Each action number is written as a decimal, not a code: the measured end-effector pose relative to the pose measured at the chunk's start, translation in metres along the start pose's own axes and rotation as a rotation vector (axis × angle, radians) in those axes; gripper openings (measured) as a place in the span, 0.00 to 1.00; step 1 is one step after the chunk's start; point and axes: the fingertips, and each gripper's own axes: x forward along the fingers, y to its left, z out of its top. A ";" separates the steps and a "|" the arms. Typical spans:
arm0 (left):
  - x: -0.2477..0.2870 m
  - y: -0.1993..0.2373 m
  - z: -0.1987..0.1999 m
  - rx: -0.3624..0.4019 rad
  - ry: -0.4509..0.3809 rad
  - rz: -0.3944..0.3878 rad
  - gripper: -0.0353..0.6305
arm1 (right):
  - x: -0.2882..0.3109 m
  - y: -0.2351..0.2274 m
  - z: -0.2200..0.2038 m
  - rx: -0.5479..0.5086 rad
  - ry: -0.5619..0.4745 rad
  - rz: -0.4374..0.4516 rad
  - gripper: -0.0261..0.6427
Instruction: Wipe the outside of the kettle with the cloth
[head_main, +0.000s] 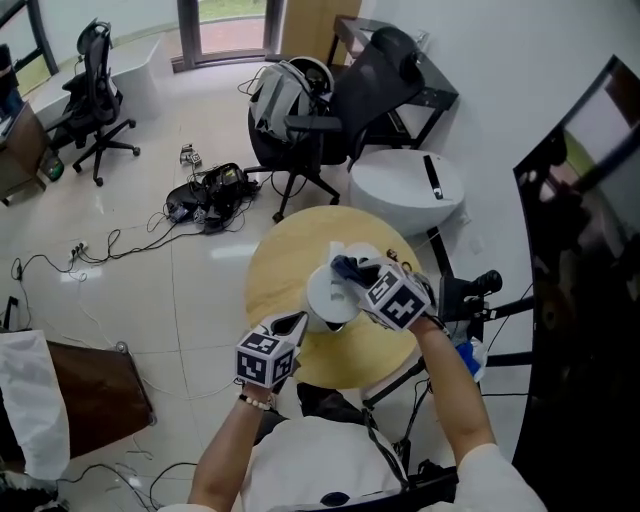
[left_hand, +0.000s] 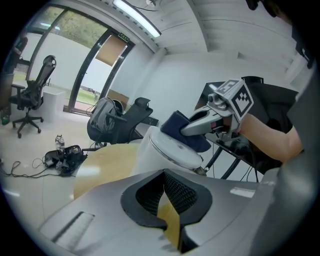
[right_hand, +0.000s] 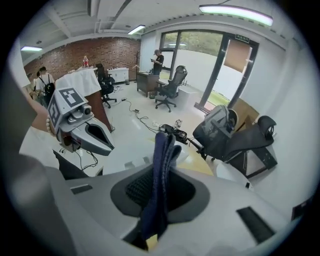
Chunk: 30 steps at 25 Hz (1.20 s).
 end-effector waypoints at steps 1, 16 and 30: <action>-0.001 0.000 0.000 0.003 0.001 0.003 0.05 | 0.004 0.004 0.007 -0.027 0.004 0.009 0.14; -0.020 0.017 0.035 0.026 -0.022 0.072 0.07 | -0.008 0.093 0.033 -0.205 -0.051 0.231 0.14; 0.012 0.009 0.065 0.031 0.064 -0.018 0.36 | -0.069 -0.007 -0.047 0.301 -0.312 0.143 0.14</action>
